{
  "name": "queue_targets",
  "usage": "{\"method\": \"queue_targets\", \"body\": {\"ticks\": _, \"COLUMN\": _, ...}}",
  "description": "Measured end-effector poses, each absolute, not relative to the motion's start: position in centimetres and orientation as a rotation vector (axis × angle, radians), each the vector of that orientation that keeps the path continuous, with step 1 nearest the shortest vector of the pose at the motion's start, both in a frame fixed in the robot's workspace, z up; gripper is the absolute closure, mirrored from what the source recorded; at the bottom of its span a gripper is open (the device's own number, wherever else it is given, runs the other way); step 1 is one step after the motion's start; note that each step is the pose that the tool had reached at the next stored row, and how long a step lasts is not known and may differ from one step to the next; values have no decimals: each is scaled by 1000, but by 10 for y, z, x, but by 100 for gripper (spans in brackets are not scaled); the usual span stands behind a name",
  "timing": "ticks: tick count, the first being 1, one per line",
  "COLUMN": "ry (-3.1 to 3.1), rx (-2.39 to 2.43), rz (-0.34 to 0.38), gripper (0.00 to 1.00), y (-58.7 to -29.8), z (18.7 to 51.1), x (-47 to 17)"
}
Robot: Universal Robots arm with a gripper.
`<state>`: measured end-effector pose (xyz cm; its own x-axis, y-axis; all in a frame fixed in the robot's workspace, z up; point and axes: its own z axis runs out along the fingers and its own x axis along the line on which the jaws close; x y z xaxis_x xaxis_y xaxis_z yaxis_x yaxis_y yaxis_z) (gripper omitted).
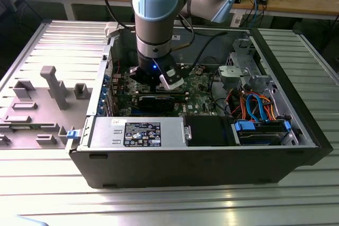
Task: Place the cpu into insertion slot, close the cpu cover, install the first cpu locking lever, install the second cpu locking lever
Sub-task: 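Install the second cpu locking lever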
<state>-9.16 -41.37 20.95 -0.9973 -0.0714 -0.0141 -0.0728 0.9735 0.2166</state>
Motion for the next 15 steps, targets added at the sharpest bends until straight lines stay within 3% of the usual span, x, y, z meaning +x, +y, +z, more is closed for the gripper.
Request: {"method": "queue_targets", "body": {"ticks": 15, "ry": 3111, "rx": -111, "rz": 370, "gripper": 89, "y": -421, "z": 207, "x": -92}}
